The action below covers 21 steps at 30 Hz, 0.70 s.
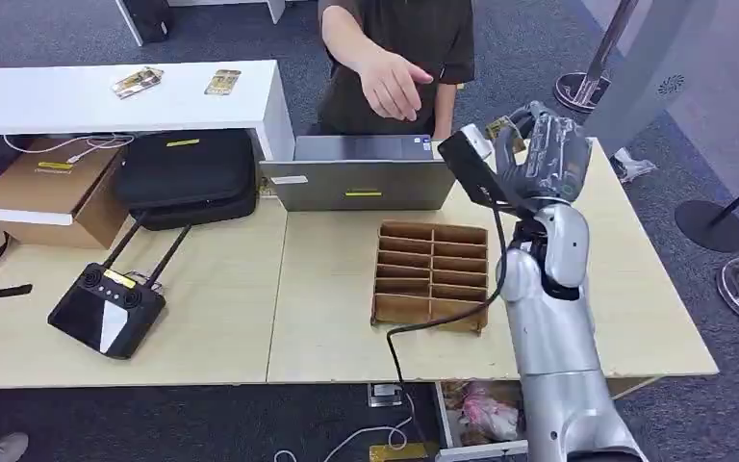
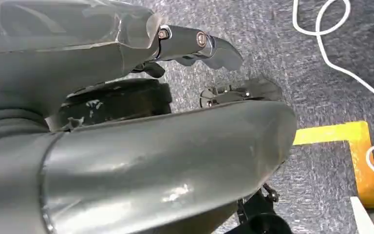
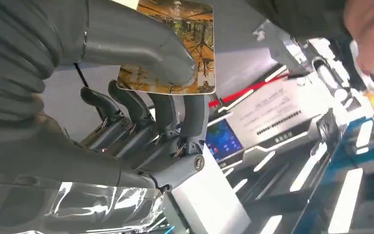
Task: Pass the card to the sensor for recognition and then transmit it.
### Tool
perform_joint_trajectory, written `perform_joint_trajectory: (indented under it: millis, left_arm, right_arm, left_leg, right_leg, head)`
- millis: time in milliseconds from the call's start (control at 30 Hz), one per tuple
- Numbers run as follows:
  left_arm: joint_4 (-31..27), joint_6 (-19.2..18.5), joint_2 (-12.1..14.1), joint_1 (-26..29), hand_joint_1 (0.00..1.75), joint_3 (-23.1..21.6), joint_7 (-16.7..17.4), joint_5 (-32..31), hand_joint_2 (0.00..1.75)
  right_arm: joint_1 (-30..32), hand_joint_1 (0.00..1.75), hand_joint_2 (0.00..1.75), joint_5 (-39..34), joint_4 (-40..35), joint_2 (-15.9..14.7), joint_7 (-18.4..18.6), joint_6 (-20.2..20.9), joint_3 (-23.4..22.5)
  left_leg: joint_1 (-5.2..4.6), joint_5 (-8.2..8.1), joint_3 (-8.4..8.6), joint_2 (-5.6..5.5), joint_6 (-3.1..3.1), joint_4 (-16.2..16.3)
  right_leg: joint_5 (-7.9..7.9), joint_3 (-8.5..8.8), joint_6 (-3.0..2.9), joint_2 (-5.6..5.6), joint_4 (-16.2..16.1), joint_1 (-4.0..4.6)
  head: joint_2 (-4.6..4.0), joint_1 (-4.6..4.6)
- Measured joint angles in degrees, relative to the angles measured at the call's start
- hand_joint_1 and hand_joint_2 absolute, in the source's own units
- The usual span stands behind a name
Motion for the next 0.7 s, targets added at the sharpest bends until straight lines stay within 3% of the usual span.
perform_joint_trajectory:
  millis: [267,700]
  left_arm:
    - [0.3,0.5,0.0,-0.3,0.00,-1.9,0.1,0.5,0.00]
    - [0.3,1.3,0.0,-0.5,0.00,-2.9,-0.1,1.4,0.00]
  right_arm:
    - [-5.9,1.75,1.75,0.2,12.1,1.6,-0.6,-0.7,-0.9]
    - [-8.4,1.75,1.75,0.3,18.0,2.2,-0.9,-2.4,-1.7]
  left_leg:
    - [0.00,-0.01,-0.06,-0.02,0.00,0.0]
    - [0.00,-0.01,-0.09,-0.07,0.00,0.0]
  right_leg:
    - [-0.01,-0.08,0.00,-0.01,0.0,0.00]
    - [-0.01,-0.10,0.00,-0.07,0.0,0.00]
  head:
    - [0.00,0.00]
    - [0.00,0.00]
